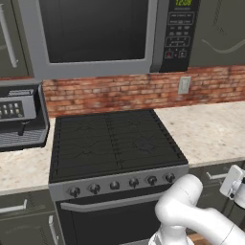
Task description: Take the pizza cutter from the drawer on the right and place it on the dining counter for cutting.
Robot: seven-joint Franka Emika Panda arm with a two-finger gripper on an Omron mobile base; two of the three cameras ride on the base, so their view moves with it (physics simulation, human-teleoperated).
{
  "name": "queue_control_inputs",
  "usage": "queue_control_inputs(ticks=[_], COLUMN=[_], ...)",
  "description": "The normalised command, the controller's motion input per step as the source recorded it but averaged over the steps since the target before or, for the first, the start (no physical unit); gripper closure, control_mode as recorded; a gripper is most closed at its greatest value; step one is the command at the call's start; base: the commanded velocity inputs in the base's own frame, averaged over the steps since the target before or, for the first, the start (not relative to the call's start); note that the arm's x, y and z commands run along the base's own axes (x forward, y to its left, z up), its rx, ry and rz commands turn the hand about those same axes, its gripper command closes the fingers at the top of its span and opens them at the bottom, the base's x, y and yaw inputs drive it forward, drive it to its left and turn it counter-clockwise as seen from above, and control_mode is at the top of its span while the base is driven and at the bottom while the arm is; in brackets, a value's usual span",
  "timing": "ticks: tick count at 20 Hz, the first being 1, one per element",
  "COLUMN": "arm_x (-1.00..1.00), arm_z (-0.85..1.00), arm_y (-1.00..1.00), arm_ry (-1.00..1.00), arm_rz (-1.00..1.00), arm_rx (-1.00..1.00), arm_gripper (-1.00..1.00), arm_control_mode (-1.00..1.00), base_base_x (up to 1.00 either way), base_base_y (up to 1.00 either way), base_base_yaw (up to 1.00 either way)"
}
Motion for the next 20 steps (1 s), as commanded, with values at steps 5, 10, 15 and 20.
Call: queue_control_inputs(ticks=[5, 10, 15, 20], arm_x=[0.0, 0.0, -0.02, -0.44], arm_z=[0.0, 0.0, -0.02, -0.05], arm_y=[0.0, 0.0, 0.0, -0.09], arm_ry=[0.0, 0.0, 0.0, 0.0], arm_rz=[0.0, 0.0, 0.0, 0.0], arm_rx=[0.0, 0.0, 0.0, 0.0], arm_gripper=[1.0, 1.0, 1.0, 1.0], arm_control_mode=[-1.0, -1.0, -1.0, -1.0], base_base_x=[0.0, 0.0, 0.0, 0.0], base_base_y=[0.0, 0.0, 0.0, 0.0], base_base_yaw=[0.0, 0.0, 0.0, 0.0])
